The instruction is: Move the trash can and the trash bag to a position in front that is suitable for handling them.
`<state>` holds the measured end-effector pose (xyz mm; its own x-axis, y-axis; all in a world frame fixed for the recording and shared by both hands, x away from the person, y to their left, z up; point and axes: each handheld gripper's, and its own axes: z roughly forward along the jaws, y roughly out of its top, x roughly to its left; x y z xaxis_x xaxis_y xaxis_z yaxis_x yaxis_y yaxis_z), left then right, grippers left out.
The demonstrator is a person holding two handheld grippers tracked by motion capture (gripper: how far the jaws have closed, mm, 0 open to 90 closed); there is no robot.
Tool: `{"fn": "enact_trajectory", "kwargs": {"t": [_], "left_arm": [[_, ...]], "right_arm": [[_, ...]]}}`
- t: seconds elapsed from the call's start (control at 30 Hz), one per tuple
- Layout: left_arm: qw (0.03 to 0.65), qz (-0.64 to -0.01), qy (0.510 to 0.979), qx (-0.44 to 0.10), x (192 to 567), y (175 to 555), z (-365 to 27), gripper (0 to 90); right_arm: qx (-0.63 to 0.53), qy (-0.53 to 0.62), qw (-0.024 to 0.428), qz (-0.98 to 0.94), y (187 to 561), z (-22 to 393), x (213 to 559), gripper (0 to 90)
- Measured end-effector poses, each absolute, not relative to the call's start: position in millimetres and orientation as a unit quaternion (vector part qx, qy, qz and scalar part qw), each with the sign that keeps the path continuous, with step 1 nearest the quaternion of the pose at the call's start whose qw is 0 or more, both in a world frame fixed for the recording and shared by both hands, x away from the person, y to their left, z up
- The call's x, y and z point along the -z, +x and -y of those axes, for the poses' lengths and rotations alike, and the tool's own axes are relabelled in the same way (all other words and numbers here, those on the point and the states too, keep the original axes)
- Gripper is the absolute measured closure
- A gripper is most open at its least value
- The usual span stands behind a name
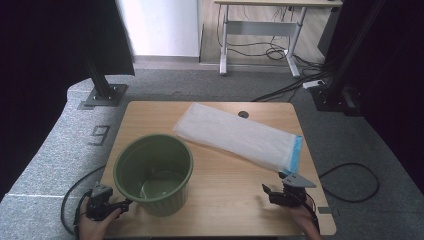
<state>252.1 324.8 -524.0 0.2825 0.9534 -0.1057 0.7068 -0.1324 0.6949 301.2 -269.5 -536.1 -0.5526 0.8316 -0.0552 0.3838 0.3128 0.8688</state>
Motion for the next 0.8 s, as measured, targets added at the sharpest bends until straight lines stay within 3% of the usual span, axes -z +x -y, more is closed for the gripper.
{"fn": "enact_trajectory", "kwargs": {"t": [0.4, 0.6, 0.8], "left_arm": [[0.351, -0.508, 0.765, -0.183, 516.6, 230.2, -316.0, 16.3], [0.362, -0.48, 0.781, -0.169, 515.1, 219.0, -305.7, 16.3], [0.363, -0.456, 0.798, -0.155, 514.0, 214.3, -296.0, 15.6]], "right_arm": [[-0.449, 0.407, 0.255, -0.753, 309.7, 290.2, 535.0, 19.6], [-0.479, 0.401, 0.22, -0.749, 317.9, 289.3, 531.2, 19.6], [-0.47, 0.388, 0.225, -0.76, 324.1, 282.1, 530.6, 19.7]]}}
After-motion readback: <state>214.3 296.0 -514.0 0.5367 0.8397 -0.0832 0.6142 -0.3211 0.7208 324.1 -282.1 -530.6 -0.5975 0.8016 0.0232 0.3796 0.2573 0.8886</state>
